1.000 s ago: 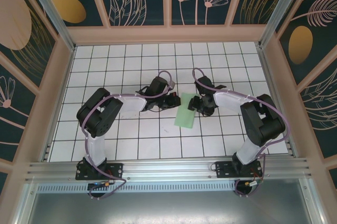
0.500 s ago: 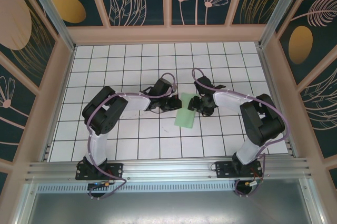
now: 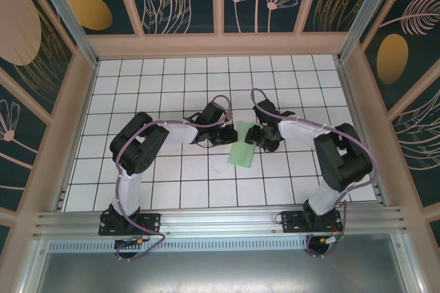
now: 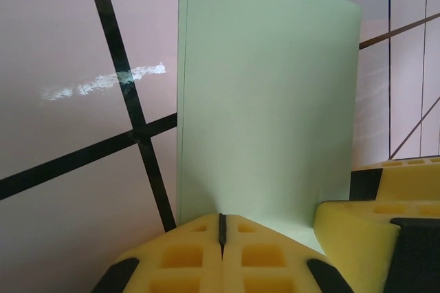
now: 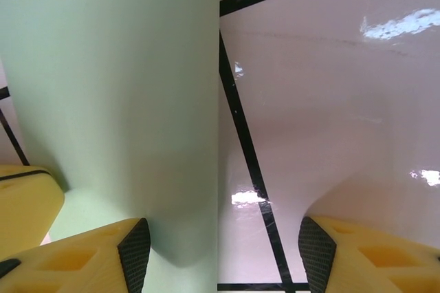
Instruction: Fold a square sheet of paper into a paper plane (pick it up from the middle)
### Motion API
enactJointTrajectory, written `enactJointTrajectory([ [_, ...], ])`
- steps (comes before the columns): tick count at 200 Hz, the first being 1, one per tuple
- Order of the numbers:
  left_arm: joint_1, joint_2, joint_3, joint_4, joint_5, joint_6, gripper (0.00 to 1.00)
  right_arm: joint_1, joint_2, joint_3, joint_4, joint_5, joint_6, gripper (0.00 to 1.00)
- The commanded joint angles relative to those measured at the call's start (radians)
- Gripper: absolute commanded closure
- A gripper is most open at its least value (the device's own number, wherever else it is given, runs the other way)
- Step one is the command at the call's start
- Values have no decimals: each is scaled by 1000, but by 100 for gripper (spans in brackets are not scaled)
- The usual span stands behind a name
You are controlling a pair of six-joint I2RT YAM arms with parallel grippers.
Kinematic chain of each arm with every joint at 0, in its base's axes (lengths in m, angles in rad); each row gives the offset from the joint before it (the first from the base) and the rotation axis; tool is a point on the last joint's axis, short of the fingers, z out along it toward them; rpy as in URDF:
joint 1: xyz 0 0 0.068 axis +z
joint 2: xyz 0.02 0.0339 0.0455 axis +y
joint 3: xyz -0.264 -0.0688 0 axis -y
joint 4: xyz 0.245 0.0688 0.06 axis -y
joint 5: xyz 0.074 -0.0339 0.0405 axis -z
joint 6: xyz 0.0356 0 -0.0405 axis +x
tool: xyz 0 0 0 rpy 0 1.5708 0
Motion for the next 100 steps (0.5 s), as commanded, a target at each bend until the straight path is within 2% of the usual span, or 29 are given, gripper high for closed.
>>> enactJointTrajectory([
  [1,-3,40,-9,-92,-62,41,100,8,-56,5,19,12,23,35],
  [27,-3,45,-6,-94,-60,47,100,3,-144,0,30,20,33,38],
  [80,-4,48,6,-101,-55,52,100,-1,-195,-86,178,-150,48,69],
  [100,-4,52,6,-99,-49,55,100,-12,-192,-127,253,-228,48,74],
])
